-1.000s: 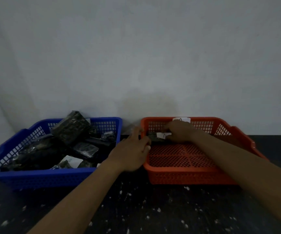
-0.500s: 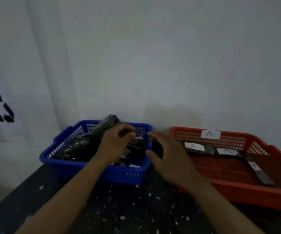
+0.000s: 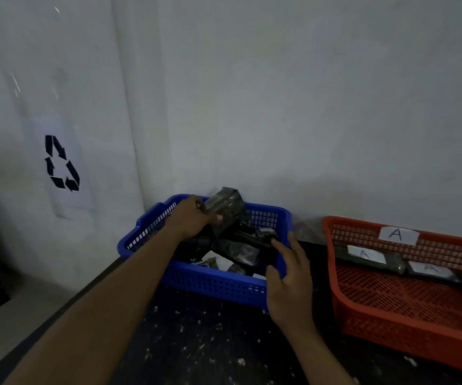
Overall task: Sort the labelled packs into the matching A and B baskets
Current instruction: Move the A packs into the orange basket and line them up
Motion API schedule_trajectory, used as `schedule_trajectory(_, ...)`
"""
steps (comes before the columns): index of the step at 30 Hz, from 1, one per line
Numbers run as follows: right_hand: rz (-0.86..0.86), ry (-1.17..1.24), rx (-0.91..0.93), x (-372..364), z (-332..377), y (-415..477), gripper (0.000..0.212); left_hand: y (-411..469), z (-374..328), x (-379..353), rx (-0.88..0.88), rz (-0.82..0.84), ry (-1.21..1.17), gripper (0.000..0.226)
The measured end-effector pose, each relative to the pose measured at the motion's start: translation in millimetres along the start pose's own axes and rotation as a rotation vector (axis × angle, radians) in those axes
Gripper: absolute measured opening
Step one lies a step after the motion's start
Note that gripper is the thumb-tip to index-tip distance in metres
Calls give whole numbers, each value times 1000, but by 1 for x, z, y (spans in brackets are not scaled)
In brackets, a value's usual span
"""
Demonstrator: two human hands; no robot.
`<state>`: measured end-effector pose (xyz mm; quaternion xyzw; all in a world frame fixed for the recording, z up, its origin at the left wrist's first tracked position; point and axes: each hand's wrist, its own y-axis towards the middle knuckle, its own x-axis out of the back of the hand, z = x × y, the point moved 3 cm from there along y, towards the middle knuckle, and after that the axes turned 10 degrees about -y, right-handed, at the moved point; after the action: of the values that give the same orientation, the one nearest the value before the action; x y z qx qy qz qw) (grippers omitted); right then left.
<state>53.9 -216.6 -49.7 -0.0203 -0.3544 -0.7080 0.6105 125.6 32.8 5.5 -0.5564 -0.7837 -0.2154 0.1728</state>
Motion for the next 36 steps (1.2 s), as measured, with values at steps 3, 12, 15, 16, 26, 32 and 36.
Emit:
schedule_trajectory(3, 6, 40, 10, 1, -1, 0, 41, -15, -4, 9, -333, -151, 19, 82)
schedule_trajectory(12, -24, 82, 30, -2, -4, 0, 37, -51, 0, 29, -245, 130, -422, 53)
schedule_trajectory(15, -29, 87, 26, -2, -5, 0, 36, -54, -11, 25, 4, 130, -822, 22)
schedule_trajectory(16, -25, 89, 27, -2, -5, 0, 36, -54, -14, 23, 59, 112, -877, 20)
schedule_trajectory(26, -8, 103, 52, 0, -6, 0, 36, -56, -16, -5, 447, 128, -957, 45)
schedule_trajectory(32, -4, 105, 58, -1, -9, 1, 31, -23, -17, 31, 156, -208, -541, 41)
schedule_trajectory(36, -2, 103, 63, -1, -12, 2, 32, -10, -5, 31, 47, -251, -47, 50)
